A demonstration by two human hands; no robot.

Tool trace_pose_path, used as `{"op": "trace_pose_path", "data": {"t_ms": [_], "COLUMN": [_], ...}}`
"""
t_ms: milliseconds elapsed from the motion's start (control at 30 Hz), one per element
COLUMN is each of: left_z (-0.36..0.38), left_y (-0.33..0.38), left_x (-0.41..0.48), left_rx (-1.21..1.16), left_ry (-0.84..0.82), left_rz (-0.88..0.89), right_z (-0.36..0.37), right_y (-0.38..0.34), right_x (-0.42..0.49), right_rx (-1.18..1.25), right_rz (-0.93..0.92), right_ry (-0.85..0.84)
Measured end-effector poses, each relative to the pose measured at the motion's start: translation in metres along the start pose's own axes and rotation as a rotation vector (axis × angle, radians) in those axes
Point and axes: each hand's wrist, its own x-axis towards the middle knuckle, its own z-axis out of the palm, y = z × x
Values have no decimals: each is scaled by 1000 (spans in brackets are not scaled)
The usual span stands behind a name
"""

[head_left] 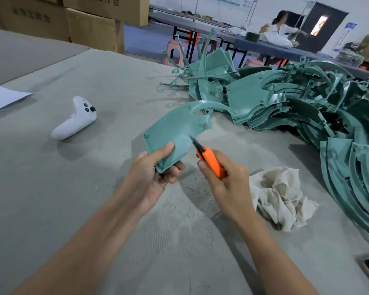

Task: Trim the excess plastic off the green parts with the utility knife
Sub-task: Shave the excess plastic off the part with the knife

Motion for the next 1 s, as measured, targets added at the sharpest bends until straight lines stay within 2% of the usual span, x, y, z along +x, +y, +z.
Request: {"op": "trace_pose_path", "data": {"t_ms": [167,367,600,800,1000], "left_z": [-1,2,-3,-2,-3], "left_y": [3,0,1,-4,-3], "left_x": [0,-4,1,-1,1], "left_rx": [6,86,82,168,150], "left_ry": [26,-74,-19,-77,-30], "left_rz": [60,91,180,208,257], "right_z": [1,-7,3,-5,0], "right_y": [-3,5,-5,1,-2], "right_x": [-5,0,-10,-3,-10], "right_rx": [60,136,90,125,145], "right_rz": [-54,143,11,120,43], "right_ry": [-93,36,-77,0,-104]}}
